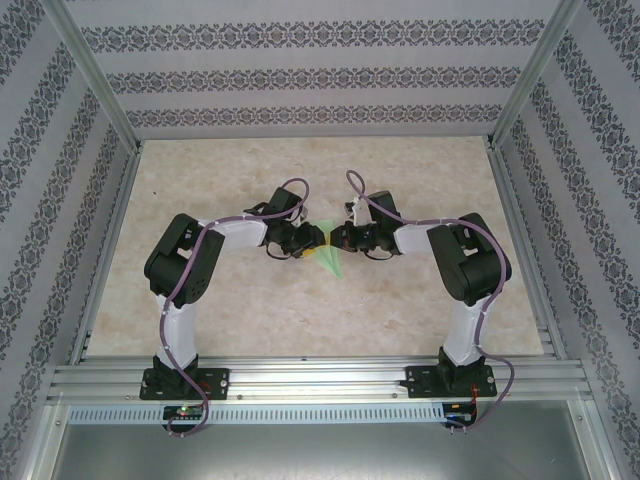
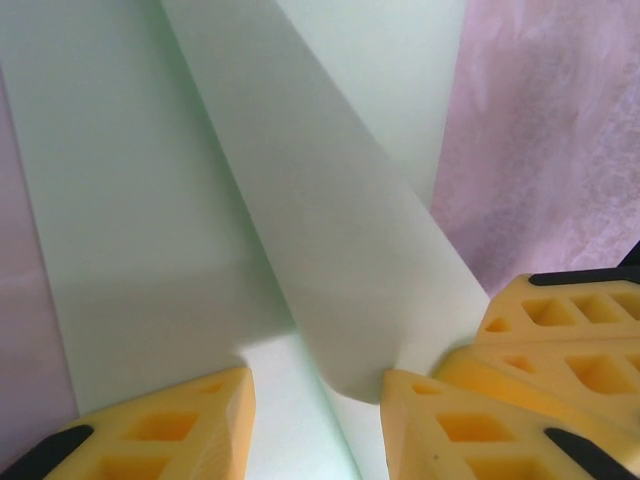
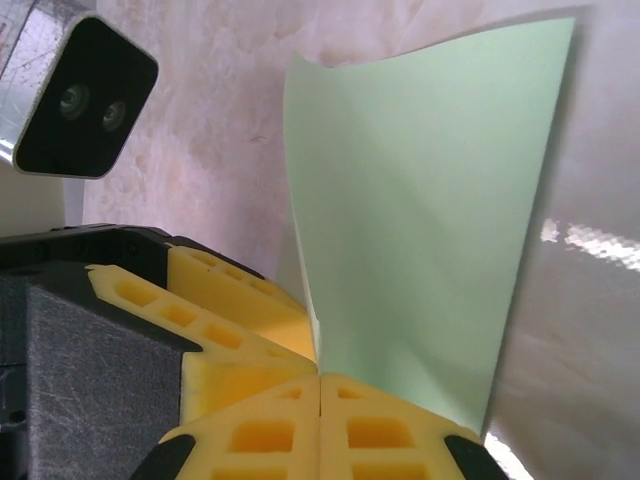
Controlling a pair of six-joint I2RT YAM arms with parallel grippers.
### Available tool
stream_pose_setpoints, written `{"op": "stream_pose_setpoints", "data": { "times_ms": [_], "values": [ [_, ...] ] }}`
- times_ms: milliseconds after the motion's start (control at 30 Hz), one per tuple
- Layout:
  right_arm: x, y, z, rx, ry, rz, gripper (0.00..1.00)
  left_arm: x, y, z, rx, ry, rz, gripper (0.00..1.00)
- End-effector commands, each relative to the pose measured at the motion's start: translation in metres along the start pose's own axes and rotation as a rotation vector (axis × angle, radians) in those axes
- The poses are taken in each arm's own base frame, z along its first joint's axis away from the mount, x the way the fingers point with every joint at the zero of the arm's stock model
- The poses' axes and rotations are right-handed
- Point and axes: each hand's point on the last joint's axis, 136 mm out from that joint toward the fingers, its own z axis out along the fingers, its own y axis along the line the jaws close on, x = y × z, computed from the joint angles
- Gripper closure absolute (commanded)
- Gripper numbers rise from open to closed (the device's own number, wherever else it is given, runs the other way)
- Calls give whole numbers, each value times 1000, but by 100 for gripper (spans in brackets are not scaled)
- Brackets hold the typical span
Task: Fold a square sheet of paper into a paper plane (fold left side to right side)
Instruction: Fourth fold the wing at the center of the table.
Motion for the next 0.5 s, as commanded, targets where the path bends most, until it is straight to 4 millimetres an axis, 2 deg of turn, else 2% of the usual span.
{"op": "stream_pose_setpoints", "data": {
  "times_ms": [0, 467],
  "values": [
    [-12, -4, -2, 5, -20, -30, 94, 7, 13, 10, -33, 14, -9, 60],
    [-10, -21, -4, 48, -10, -11, 94, 9, 14, 9, -31, 16, -11, 60]
  ]
}}
